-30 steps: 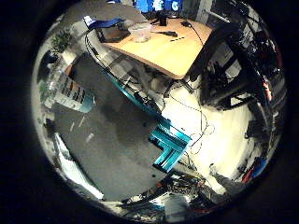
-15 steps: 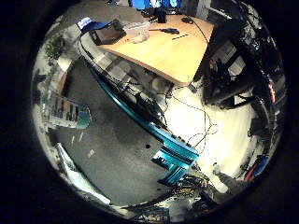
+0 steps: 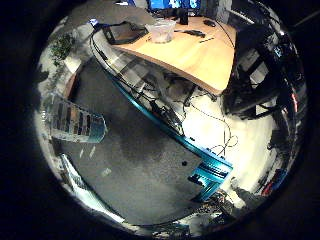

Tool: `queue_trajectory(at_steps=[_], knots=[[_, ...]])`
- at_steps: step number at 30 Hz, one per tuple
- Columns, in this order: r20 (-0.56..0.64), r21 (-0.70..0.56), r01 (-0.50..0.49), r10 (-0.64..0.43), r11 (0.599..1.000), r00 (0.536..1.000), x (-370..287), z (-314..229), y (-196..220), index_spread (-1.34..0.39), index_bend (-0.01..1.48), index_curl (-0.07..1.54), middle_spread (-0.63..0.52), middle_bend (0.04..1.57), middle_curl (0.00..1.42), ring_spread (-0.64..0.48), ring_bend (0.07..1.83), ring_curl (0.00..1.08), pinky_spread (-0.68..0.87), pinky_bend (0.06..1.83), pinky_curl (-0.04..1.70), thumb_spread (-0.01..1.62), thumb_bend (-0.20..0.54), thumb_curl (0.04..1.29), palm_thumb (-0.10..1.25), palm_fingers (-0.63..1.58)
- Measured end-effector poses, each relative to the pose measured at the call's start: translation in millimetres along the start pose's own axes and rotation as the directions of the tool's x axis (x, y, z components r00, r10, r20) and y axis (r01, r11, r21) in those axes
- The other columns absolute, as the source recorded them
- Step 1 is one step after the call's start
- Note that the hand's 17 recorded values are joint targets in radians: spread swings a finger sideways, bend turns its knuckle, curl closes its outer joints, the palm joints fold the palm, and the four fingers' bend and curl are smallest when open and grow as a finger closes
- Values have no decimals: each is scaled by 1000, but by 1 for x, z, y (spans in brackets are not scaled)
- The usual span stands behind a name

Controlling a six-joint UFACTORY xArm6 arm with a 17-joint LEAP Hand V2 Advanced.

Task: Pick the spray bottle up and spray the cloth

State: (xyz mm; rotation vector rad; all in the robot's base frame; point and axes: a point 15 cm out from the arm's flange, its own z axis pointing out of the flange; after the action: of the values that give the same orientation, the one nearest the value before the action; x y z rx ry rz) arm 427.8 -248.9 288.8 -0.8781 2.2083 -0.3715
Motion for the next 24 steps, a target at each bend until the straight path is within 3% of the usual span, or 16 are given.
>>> queue_trajectory(at_steps=[24], knots=[[31, -63, -40, 42, 997, 999, -21, 46, 29, -92, 133, 199, 265, 158, 195, 374, 295, 259, 607, 930, 256, 961, -30, 324, 308, -106]])
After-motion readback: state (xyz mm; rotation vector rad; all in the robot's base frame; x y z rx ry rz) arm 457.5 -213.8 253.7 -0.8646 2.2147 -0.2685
